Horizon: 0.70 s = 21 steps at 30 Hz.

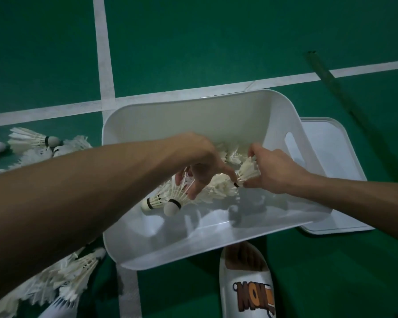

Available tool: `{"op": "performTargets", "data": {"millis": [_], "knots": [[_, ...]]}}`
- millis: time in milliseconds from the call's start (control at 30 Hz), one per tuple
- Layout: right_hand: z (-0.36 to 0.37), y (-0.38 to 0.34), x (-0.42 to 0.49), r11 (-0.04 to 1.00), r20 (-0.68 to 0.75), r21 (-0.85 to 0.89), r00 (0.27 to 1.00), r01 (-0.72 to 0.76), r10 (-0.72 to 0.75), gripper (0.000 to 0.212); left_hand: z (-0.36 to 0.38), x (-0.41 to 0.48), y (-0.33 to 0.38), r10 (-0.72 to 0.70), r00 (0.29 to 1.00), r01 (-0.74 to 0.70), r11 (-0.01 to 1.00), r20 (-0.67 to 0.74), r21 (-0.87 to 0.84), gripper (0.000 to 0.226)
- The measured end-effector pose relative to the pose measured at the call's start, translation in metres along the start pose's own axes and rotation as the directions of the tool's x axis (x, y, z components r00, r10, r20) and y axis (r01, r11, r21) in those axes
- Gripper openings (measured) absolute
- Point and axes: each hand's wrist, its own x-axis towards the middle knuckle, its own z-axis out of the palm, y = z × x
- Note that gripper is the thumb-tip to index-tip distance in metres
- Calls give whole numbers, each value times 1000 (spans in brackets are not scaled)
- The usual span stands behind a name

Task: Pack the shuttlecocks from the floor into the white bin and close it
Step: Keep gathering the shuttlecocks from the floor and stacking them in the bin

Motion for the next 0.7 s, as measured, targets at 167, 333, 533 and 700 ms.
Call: {"op": "performTargets", "data": {"millis": [167, 333, 533, 700], "knots": [[11, -2, 7, 988, 135, 142, 990, -66, 47, 72, 3, -1, -4, 0, 1000, 0, 1000, -8, -4, 112], [16, -2, 13, 881, 227, 460, 974, -109, 2, 46, 5, 2, -9, -15, 1000, 15, 999, -2, 39, 117], [33, -13, 24, 940, 163, 334, 987, -72, 18, 51, 5, 3, -19, -21, 1000, 22, 1000, -13, 16, 118], [24, -4, 28, 994, 165, 103, 985, 26, -43, 52, 1, -1, -22, 19, 999, -22, 995, -28, -97, 104]]}}
